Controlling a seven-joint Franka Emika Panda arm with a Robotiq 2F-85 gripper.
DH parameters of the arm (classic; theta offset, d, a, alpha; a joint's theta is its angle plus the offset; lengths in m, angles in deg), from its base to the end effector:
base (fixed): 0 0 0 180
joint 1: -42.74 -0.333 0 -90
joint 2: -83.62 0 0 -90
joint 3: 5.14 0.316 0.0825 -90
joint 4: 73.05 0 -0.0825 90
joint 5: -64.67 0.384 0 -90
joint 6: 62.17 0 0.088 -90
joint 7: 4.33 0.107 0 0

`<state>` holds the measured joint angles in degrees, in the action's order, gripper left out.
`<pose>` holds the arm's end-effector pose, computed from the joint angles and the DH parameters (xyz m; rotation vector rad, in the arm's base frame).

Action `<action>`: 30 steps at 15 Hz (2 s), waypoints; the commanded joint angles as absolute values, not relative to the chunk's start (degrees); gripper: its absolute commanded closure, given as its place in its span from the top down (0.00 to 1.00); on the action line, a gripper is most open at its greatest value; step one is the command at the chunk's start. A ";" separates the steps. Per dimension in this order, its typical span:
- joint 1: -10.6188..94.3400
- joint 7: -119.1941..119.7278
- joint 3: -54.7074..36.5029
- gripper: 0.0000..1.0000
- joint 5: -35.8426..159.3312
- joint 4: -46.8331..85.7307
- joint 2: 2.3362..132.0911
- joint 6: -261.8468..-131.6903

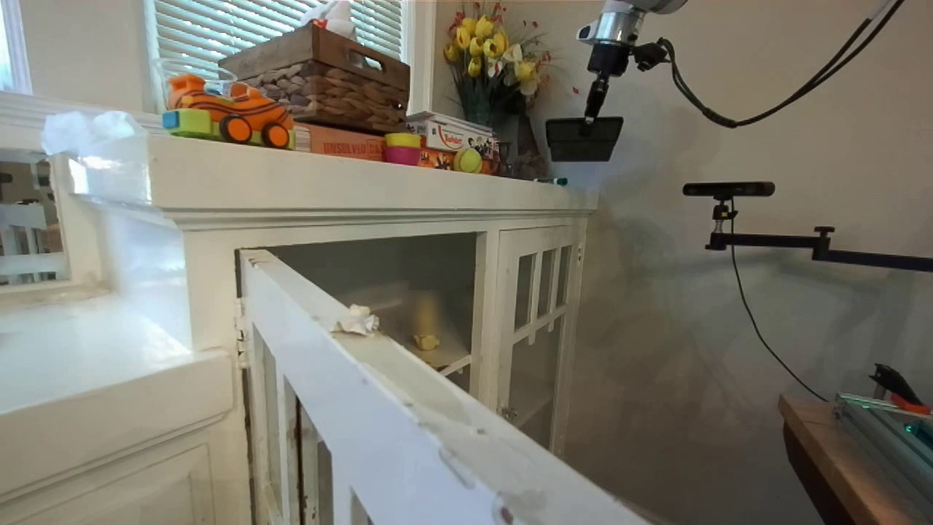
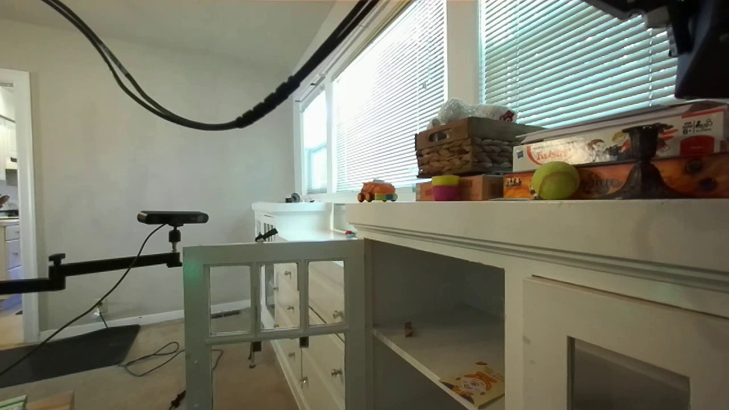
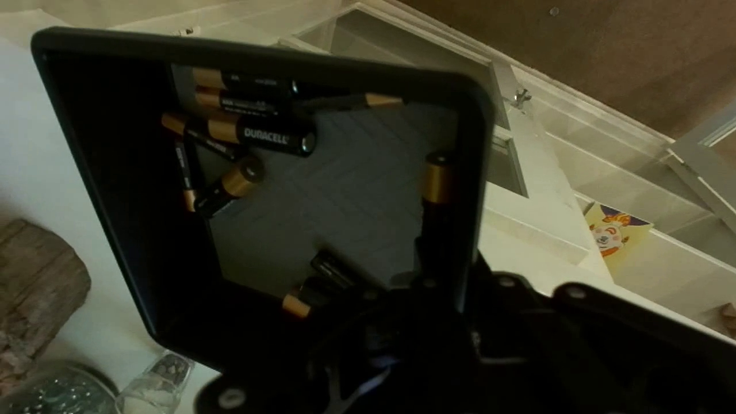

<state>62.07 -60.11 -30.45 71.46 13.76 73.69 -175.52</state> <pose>0.4752 -0.4258 0.5991 2.9026 0.2641 0.3365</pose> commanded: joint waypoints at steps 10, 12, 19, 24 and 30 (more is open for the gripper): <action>66.20 -54.61 -28.14 0.03 66.70 24.14 79.51 -180.34; 66.35 -55.38 -27.95 0.03 66.72 24.86 79.20 -182.26; 66.25 -60.49 -25.59 0.03 69.79 26.25 77.59 -188.14; 66.62 -65.60 -23.97 0.03 73.04 24.15 75.47 -187.31; 66.71 -68.09 -23.55 0.03 72.66 22.67 74.48 -187.30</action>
